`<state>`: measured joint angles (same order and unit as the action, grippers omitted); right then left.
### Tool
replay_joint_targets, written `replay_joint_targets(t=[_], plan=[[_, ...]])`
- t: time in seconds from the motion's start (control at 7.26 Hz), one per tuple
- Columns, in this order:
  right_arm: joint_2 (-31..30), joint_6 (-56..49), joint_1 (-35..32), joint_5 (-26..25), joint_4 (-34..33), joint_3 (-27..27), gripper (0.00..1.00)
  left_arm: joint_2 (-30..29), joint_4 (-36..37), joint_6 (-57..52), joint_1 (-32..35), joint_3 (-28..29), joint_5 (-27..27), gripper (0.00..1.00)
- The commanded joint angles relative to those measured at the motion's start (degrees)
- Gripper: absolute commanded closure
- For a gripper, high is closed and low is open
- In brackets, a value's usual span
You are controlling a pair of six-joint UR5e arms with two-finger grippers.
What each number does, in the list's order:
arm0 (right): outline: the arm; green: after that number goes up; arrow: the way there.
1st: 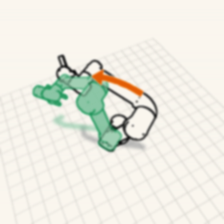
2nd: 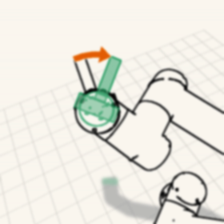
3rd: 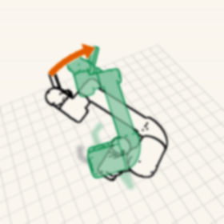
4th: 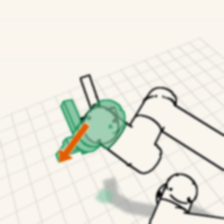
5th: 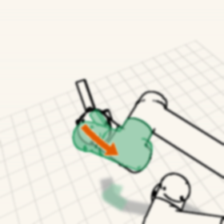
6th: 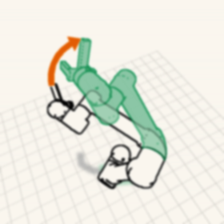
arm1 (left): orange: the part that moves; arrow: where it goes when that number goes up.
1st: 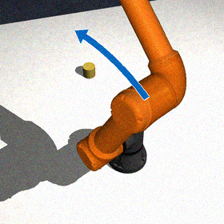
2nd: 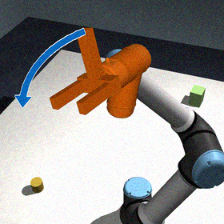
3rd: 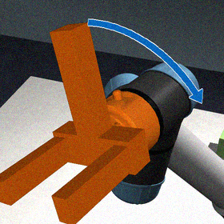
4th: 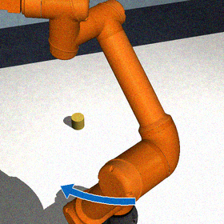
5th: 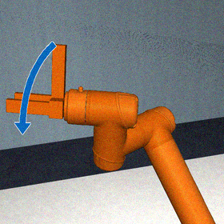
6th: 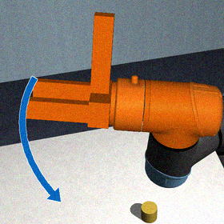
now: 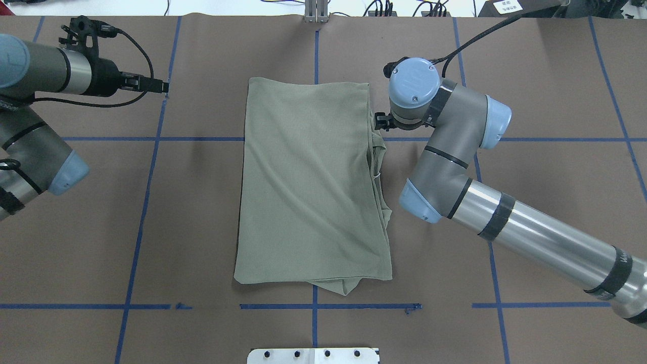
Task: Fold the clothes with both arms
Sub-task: 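Bring both grippers down beside the folded shirt nearest the robot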
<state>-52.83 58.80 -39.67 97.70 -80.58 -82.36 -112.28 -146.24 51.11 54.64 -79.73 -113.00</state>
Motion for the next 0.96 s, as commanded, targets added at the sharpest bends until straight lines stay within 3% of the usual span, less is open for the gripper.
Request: replay_joint_targets(t=[0.0,0.14,0.28,0.41,0.55,0.83], plan=[[-10.92,9.53,0.2,5.12,16.59,-10.59,0.0,2.91,0.78,11.14,-4.77,-7.76,0.67,0.0],[-15.32,17.5,1.86,5.04,24.86,-12.98,0.0,6.94,0.87,18.17,-8.72,-15.38,1.11,0.0],[-19.2,23.84,4.22,4.17,28.25,-17.44,0.0,12.03,0.87,24.15,-12.59,-23.02,2.59,0.0],[-23.85,31.83,7.81,-0.28,28.29,-24.71,0.0,16.0,0.87,30.39,-18.89,-29.1,8.09,0.0],[-28.07,37.21,13.33,-7.89,28.11,-30.35,0.0,16.91,0.87,35.94,-24.87,-31.08,13.89,0.0],[-30.83,48.29,21.88,-20.39,27.32,-32.78,0.0,16.92,1.66,44.04,-35.34,-31.19,25.93,0.0]])
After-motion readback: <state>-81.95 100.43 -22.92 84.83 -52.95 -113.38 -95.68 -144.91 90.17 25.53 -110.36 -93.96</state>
